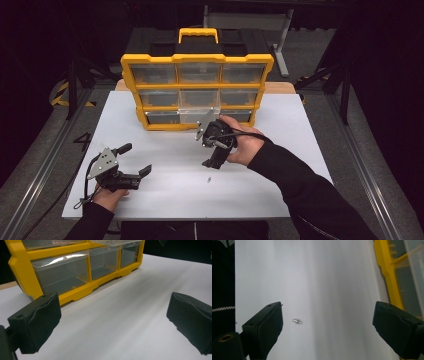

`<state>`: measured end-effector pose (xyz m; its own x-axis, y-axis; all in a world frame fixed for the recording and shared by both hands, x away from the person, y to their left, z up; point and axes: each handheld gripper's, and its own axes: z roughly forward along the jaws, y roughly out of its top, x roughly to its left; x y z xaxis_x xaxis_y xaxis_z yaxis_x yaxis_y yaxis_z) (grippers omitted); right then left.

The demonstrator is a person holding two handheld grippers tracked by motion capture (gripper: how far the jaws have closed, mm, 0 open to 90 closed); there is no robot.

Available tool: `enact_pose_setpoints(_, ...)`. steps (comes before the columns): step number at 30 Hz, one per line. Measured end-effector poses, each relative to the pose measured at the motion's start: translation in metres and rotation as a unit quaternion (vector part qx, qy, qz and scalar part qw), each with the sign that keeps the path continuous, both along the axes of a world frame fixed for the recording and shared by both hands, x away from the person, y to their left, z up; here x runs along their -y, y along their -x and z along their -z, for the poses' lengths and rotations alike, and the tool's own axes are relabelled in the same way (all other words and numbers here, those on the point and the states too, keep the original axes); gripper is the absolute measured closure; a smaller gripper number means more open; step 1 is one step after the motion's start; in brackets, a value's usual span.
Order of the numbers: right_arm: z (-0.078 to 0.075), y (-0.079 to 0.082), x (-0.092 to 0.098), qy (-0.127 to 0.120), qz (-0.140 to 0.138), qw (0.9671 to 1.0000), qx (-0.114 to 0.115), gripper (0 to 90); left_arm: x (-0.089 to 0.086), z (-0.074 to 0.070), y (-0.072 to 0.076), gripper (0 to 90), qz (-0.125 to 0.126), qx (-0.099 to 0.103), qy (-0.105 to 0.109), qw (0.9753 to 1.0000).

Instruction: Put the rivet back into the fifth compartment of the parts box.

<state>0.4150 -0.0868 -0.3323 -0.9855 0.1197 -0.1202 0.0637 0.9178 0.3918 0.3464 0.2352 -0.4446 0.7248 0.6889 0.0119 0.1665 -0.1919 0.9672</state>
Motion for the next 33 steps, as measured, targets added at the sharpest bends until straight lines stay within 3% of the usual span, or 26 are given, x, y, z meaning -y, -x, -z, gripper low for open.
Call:
enact_pose_setpoints(9, 0.029, 0.004, -0.004, 0.023, -0.006, 0.9997, -0.008, 9.6, 0.0, 0.0, 0.0, 0.3, 0.0, 0.001, 0.001, 1.0)
enact_pose_setpoints(22, 0.071, 0.013, -0.01, 0.062, -0.009, 0.9969, -0.047, 13.3, 0.0, 0.0, 0.0, 0.3, 0.0, 0.0, 0.001, 1.0)
enact_pose_setpoints(27, 0.082, 0.014, -0.011, 0.077, -0.012, 0.9953, -0.057, 18.8, 0.0, 0.0, 0.0, 0.3, 0.001, 0.0, 0.0, 1.0)
enact_pose_setpoints(33, 0.09, 0.015, -0.012, 0.101, -0.02, 0.9929, -0.058, 32.8, 0.0, 0.0, 0.0, 0.3, 0.001, 0.0, 0.0, 1.0)
